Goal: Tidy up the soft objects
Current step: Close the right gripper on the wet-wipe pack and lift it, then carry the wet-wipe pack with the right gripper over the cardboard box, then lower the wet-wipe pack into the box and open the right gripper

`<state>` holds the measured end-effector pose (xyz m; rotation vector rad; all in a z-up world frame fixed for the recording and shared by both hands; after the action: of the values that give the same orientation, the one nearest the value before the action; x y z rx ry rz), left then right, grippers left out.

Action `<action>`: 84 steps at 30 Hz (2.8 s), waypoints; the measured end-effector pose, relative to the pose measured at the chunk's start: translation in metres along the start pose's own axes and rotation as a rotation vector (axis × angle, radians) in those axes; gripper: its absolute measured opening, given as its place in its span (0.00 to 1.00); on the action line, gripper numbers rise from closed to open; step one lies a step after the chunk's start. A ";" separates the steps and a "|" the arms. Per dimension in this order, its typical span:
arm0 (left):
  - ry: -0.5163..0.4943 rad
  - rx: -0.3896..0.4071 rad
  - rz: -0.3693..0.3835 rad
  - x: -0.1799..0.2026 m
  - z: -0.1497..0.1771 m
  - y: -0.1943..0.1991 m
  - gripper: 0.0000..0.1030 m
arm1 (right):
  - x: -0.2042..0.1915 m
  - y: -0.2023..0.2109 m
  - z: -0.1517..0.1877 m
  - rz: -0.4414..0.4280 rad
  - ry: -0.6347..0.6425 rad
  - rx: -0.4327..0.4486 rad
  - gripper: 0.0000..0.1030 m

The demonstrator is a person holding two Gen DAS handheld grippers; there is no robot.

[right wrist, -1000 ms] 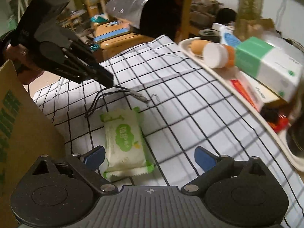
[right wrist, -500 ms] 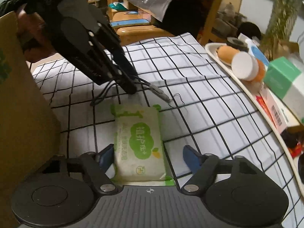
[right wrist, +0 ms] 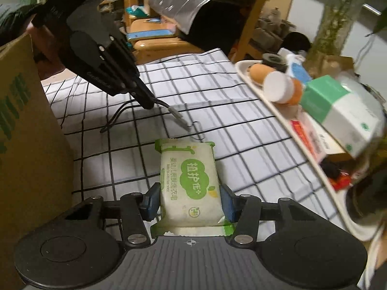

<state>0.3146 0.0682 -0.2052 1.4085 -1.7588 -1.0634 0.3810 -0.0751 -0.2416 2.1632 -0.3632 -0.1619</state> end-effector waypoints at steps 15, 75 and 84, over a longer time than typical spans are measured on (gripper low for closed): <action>0.000 0.172 0.017 0.005 -0.020 0.055 0.03 | -0.004 0.088 0.000 0.128 -0.105 0.052 0.52; -0.150 0.351 0.145 0.099 0.051 0.233 0.03 | -0.141 0.262 0.029 0.334 -0.411 0.206 0.05; -0.152 0.338 0.169 0.106 0.066 0.233 0.03 | -0.164 0.255 0.041 0.310 -0.425 0.162 0.05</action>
<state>0.1276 0.0008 -0.0308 1.3694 -2.2071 -0.8289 0.1647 -0.1933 -0.0606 2.1896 -0.9759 -0.4302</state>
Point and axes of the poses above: each gripper's, at about its wrist camera, not at the fingertips, and y roughly against the way its jaws point, x to its right, z to its underside, the point moved 4 cm from there along -y, roughly the way its jaws point, and after that the axes turned 4 degrees about -x, right-handed, at the moved point
